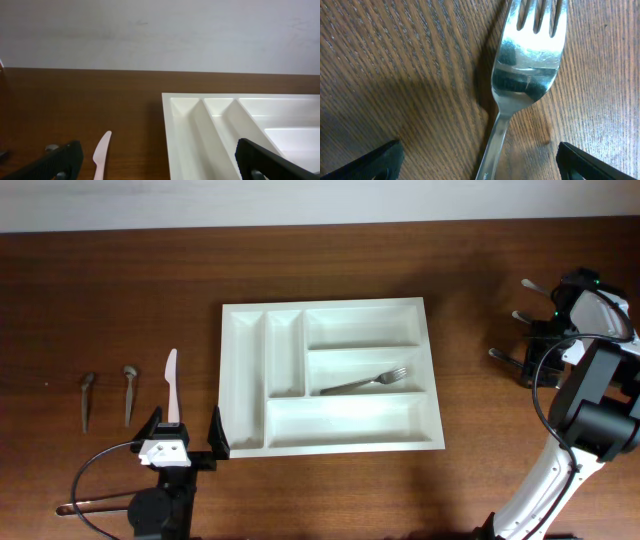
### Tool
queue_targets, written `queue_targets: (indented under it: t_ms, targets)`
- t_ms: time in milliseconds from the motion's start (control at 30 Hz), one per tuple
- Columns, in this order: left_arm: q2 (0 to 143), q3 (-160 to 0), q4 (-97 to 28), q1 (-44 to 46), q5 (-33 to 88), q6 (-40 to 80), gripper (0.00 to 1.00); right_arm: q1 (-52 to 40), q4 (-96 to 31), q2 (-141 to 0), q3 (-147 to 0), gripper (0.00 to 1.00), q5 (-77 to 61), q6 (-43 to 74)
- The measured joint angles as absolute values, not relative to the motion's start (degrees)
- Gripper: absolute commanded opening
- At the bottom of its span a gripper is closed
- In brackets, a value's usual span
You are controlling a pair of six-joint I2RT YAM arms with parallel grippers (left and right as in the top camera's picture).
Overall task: Pack container
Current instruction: 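Lower the right gripper onto the second silver fork and grasp it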
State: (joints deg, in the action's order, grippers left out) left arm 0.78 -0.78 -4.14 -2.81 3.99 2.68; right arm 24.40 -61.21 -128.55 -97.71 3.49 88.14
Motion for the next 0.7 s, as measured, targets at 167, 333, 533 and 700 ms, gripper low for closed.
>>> queue_targets:
  t_ms: [167, 333, 533, 700]
  targets:
    - [0.78, -0.78, -4.14, -2.83, 3.99, 2.68, 0.99, 24.4, -61.43, -128.57, -97.78, 1.0, 3.49, 88.14]
    - [0.78, -0.78, -4.14, -2.83, 3.99, 2.68, 0.99, 24.4, -61.87, -128.68, -97.97, 0.92, 3.66, 88.31]
    - [0.78, -0.78, -4.14, -2.81, 3.99, 2.68, 0.99, 24.34, -62.3, -128.68, -98.02, 0.99, 4.23, 88.25]
    - [0.78, -0.78, -4.14, -2.81, 3.99, 2.68, 0.99, 24.18, -62.24, -128.68, -98.02, 1.0, 5.04, 87.59]
